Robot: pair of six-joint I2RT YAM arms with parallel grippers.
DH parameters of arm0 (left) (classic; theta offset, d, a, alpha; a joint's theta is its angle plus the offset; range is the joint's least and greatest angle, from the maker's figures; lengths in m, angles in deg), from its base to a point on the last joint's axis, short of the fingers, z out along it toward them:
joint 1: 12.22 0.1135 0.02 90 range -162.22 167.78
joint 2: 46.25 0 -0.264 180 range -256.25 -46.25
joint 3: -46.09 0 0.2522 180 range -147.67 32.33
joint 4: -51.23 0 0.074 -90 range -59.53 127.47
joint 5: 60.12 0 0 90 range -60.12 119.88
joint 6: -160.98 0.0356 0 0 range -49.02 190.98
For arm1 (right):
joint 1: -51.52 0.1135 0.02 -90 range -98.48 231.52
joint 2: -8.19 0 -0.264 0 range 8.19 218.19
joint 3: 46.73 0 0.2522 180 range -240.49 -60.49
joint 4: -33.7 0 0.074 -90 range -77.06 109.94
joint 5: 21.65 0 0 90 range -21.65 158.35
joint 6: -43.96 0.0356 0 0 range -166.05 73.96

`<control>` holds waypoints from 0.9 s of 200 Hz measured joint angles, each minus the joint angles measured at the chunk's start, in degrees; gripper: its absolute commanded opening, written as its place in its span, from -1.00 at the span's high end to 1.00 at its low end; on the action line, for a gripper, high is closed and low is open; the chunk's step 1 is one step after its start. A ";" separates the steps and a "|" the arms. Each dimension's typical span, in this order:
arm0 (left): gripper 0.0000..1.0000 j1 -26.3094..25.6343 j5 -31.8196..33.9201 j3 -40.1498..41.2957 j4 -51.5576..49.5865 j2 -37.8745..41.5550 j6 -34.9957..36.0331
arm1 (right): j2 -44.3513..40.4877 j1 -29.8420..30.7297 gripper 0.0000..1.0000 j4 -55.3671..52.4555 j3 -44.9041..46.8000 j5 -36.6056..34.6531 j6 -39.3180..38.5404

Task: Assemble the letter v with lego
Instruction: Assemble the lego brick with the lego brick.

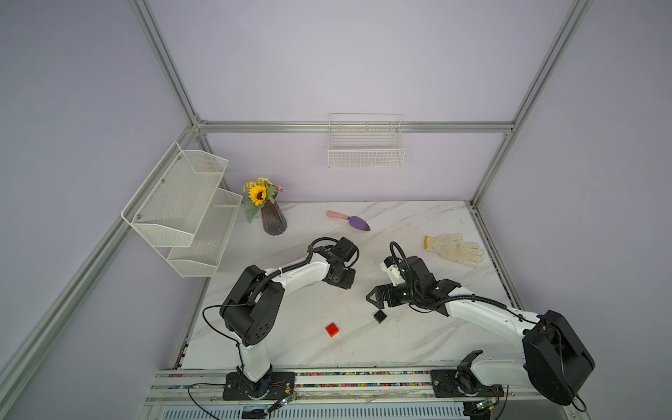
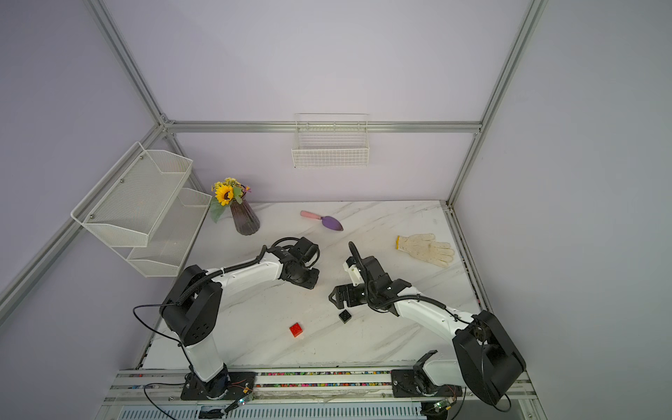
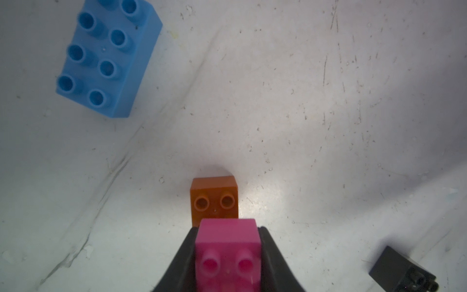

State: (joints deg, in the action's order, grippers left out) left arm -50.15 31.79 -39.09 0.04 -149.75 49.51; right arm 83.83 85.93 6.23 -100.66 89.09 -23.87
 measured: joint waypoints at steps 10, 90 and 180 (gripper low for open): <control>0.69 -0.02 0.24 0.07 0.02 0.00 0.00 | 0.00 0.00 -0.95 0.02 0.00 0.02 0.00; 0.69 -0.02 0.74 0.63 0.09 0.00 -0.04 | 0.00 0.00 -0.94 0.20 0.00 0.39 0.00; 0.69 -0.02 1.31 1.27 0.50 -0.74 -0.28 | 0.00 0.00 -0.95 0.35 0.00 0.79 0.00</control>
State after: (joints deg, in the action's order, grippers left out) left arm -50.17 33.10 -37.82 0.54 -150.50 49.23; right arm 83.83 85.93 6.58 -100.66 89.87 -23.87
